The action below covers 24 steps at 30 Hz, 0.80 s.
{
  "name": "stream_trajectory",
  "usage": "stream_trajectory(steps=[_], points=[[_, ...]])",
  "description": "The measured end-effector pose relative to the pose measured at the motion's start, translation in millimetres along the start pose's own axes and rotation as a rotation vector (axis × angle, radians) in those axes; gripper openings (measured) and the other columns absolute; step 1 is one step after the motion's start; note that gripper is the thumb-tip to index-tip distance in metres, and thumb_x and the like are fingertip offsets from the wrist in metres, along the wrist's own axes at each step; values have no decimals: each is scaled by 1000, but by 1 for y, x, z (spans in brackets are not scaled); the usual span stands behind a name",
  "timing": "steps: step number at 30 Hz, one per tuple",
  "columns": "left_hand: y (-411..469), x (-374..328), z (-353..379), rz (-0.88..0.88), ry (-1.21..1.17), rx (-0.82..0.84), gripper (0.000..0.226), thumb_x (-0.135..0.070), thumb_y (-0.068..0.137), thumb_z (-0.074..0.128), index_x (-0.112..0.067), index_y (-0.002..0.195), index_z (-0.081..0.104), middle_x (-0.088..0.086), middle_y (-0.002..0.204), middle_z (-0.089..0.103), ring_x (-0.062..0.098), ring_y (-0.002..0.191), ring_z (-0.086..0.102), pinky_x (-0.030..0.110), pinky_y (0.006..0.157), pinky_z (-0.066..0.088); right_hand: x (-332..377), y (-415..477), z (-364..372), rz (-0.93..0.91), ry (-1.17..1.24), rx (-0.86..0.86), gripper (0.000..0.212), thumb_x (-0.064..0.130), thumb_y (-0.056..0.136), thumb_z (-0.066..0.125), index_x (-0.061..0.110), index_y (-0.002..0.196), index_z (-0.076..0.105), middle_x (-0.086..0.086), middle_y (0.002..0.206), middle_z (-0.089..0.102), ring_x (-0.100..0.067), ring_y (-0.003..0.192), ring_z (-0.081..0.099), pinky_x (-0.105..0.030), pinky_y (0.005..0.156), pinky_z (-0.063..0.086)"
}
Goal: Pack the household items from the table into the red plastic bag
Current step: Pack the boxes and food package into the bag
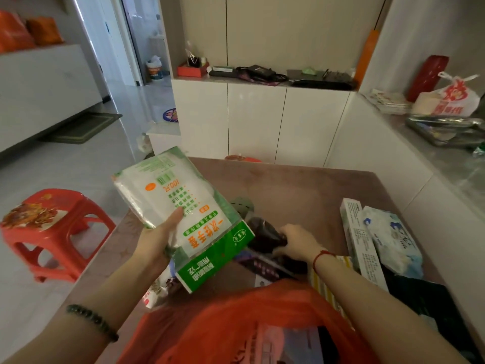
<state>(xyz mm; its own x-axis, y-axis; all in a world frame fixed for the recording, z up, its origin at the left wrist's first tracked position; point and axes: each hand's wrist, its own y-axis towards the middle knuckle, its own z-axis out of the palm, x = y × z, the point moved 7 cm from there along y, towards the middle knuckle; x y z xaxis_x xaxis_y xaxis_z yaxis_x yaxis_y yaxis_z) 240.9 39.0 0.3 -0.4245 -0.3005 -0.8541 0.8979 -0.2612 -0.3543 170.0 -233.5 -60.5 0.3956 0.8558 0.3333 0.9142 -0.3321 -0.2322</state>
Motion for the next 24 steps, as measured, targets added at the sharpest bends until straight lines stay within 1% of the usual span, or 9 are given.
stream_trajectory(steps=[3, 5, 7, 9, 13, 16, 19, 22, 24], points=[[-5, -5, -1, 26, 23, -25, 25, -10, 87, 57, -11, 112, 57, 9, 107, 66, 26, 91, 64, 54, 84, 50, 4, -25, -66, 91, 453, -451, 23, 22, 87, 61, 14, 108, 62, -3, 101, 67, -21, 99, 63, -29, 75, 46], [-10, -11, 2, 53, 55, -29, 22, -11, 86, 59, -15, 107, 58, 12, 112, 66, 27, 94, 65, 54, 88, 49, 11, -46, -107, 77, 858, -606, 23, 16, 91, 55, 11, 113, 58, 1, 101, 63, -15, 100, 59, -29, 81, 46], [-19, -18, 16, 84, 78, 27, 34, -14, 82, 62, -14, 115, 55, 13, 117, 64, 28, 98, 64, 52, 84, 51, 34, -67, -143, -95, 1232, -598, 16, 9, 89, 56, 11, 105, 59, 4, 95, 65, -11, 88, 65, -29, 80, 53], [-33, -24, 39, 121, 113, 112, 52, -27, 73, 64, -13, 122, 53, 12, 114, 66, 26, 96, 66, 47, 80, 55, 70, -86, -162, -276, 1389, -458, 13, 5, 85, 61, 16, 93, 60, 1, 91, 68, -12, 82, 68, -27, 75, 57], [-69, -31, 93, 169, 187, 353, 64, -57, 64, 46, -21, 115, 58, 4, 106, 71, 17, 94, 69, 33, 80, 58, 122, -110, -169, -403, 859, -540, 15, 12, 81, 69, 20, 87, 57, 6, 84, 65, -8, 77, 63, -13, 69, 51], [-85, -30, 112, 102, 110, 489, 54, -53, 67, 45, -21, 108, 60, -4, 86, 75, 8, 77, 72, 21, 63, 58, 137, -117, -171, -471, 647, -569, 21, 19, 81, 69, 16, 100, 60, 14, 86, 62, 9, 74, 55, -1, 64, 43], [-75, -27, 97, 97, 99, 390, 42, -19, 72, 63, -4, 112, 59, 7, 79, 76, 19, 69, 73, 26, 56, 58, 132, -106, -166, -474, 692, -412, 22, 23, 84, 65, 20, 105, 62, 9, 97, 65, -4, 87, 62, -12, 77, 48], [-59, -19, 70, 65, 90, 275, 21, -4, 81, 60, -7, 102, 62, 7, 69, 75, 19, 60, 72, 26, 49, 56, 89, -77, -146, -277, 899, -410, 29, 19, 91, 55, 13, 119, 58, -2, 118, 63, -15, 108, 59, -26, 95, 45], [-50, -17, 50, 63, 89, 213, 16, -4, 84, 58, -10, 98, 61, 4, 66, 75, 17, 57, 71, 26, 48, 57, 50, -58, -111, -116, 607, -345, 42, 15, 88, 60, 8, 128, 51, -9, 132, 55, -19, 121, 51, -25, 99, 39]])
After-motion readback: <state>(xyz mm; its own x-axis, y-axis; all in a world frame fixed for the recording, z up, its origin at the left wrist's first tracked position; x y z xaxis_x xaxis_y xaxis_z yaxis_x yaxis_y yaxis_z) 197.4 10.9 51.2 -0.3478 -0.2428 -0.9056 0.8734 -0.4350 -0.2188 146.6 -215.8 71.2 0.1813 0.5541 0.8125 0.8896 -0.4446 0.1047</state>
